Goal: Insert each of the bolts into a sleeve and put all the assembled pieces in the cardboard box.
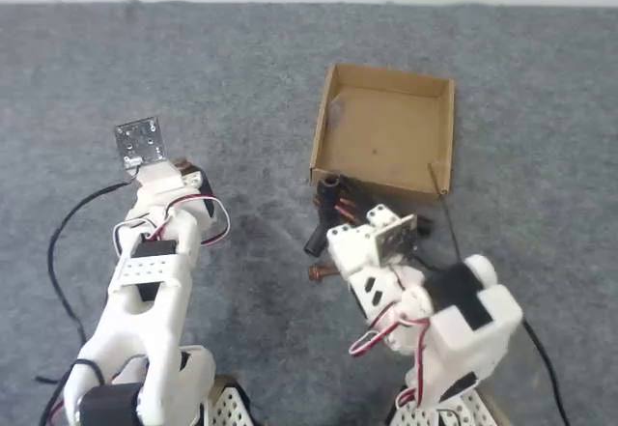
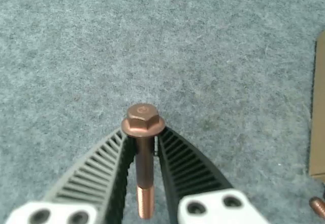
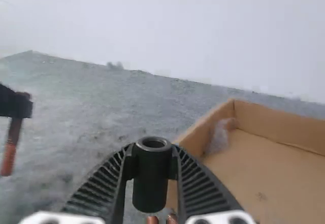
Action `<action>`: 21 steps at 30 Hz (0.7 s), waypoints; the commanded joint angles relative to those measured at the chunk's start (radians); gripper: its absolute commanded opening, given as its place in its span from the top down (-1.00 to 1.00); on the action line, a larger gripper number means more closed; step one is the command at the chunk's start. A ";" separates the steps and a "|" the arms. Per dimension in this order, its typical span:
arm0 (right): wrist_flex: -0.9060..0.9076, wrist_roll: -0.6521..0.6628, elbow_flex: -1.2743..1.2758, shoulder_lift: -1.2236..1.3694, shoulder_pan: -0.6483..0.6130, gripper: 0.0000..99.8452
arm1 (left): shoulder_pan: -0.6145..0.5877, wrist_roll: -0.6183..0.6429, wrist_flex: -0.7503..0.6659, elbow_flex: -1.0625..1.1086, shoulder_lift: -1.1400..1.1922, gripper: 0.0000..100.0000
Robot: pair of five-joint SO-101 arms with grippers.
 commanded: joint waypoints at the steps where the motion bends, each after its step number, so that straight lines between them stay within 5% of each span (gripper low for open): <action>1: -0.133 0.078 0.032 0.016 -0.071 0.99 | 0.008 0.003 -0.084 0.010 -0.048 0.98; 8: -0.188 0.097 0.124 -0.033 -0.122 0.99 | 0.014 0.009 -0.354 0.128 -0.048 0.98; 21: -0.145 0.095 0.166 -0.119 -0.119 0.99 | 0.069 0.011 -0.566 0.180 -0.049 0.98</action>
